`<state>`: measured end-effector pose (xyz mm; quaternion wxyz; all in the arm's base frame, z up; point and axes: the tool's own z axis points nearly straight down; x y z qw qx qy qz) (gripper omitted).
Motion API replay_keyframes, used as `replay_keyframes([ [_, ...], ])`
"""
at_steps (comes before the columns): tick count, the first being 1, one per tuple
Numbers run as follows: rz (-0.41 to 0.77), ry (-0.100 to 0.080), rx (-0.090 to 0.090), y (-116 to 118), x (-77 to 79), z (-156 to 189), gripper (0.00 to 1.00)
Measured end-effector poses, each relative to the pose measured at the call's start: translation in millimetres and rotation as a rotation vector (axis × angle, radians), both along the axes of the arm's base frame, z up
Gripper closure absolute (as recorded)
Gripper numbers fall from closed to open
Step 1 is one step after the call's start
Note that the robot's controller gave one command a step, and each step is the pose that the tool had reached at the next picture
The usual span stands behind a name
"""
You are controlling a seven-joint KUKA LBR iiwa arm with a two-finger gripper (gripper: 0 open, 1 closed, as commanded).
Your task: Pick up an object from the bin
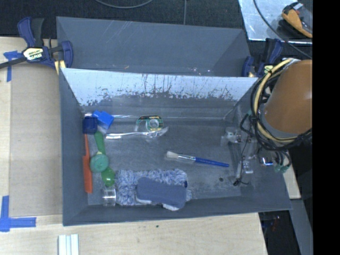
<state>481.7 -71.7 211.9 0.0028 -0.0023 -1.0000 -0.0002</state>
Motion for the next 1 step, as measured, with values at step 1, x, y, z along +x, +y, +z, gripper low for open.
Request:
replay_keyframes([
  [1, 0.005, -0.009, -0.001, 0.4, 2.2, 4.1, 0.00],
])
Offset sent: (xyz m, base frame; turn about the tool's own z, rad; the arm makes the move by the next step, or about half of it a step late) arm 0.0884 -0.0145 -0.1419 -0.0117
